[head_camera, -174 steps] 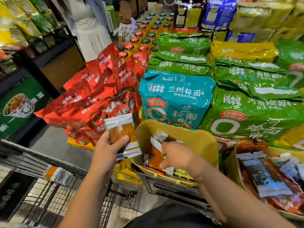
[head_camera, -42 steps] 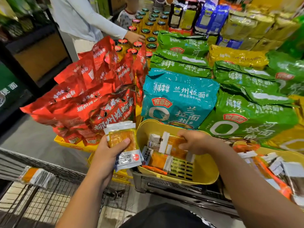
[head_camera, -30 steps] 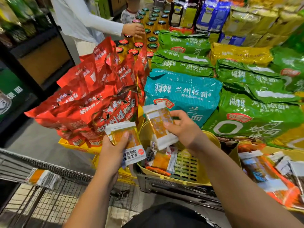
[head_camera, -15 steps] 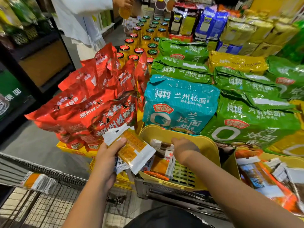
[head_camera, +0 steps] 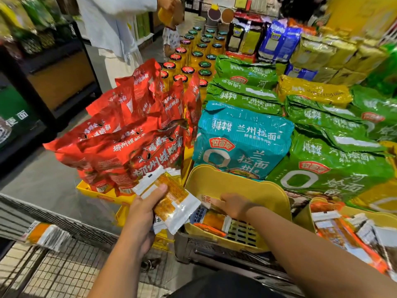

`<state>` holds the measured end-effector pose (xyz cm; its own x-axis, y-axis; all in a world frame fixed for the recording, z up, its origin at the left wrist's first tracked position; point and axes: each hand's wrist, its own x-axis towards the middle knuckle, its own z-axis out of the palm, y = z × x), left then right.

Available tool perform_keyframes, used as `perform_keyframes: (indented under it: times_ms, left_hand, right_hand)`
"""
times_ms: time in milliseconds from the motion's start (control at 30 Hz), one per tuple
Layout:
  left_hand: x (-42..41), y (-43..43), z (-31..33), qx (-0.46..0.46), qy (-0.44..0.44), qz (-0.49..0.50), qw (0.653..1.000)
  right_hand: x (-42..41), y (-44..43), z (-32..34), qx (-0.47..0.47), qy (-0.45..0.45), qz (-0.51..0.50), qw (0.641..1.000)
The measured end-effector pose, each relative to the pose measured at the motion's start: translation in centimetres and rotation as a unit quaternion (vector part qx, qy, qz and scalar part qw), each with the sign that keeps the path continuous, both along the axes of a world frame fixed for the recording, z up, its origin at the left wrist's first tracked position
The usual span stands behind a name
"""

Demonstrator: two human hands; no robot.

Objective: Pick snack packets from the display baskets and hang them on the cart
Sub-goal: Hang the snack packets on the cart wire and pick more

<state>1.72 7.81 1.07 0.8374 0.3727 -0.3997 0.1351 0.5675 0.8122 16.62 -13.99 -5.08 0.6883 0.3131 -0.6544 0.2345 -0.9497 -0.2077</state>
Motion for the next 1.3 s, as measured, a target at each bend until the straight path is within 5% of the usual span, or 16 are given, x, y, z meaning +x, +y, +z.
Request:
perform_keyframes:
  times_ms: [233,633,867,1033,1167,1300]
  left_hand:
    - [-0.2,-0.4,-0.3,0.001,0.005,-0.009,1.000]
    - [-0.5,-1.4,0.8,0.037,-0.023,-0.097,0.994]
    - [-0.4,-1.8,1.2,0.038,-0.023,-0.078,0.996]
    - [-0.4,-2.4,0.9,0.015,-0.013,-0.031,0.999]
    - [-0.5,-3.2,0.9,0.010,-0.014,0.008,1.000]
    - [-1.6,-3.7,1.3,0.027,-0.002,0.039,0.999]
  right_hand:
    - [-0.4,0.4,-0.3,-0.061,-0.013,0.000,0.998]
    - [0.3,-0.7,1.8,0.078,0.088,-0.041,0.992]
    - [1.3,-2.1,5.2,0.070,-0.070,0.020,0.995]
    - [-0.3,-4.7,9.2,0.208,-0.091,-0.101,0.969]
    - [-2.5,-4.4,11.3,0.411,-0.012,-0.194,0.891]
    - [-4.4,-2.2,10.4,0.422,0.046,-0.197,0.884]
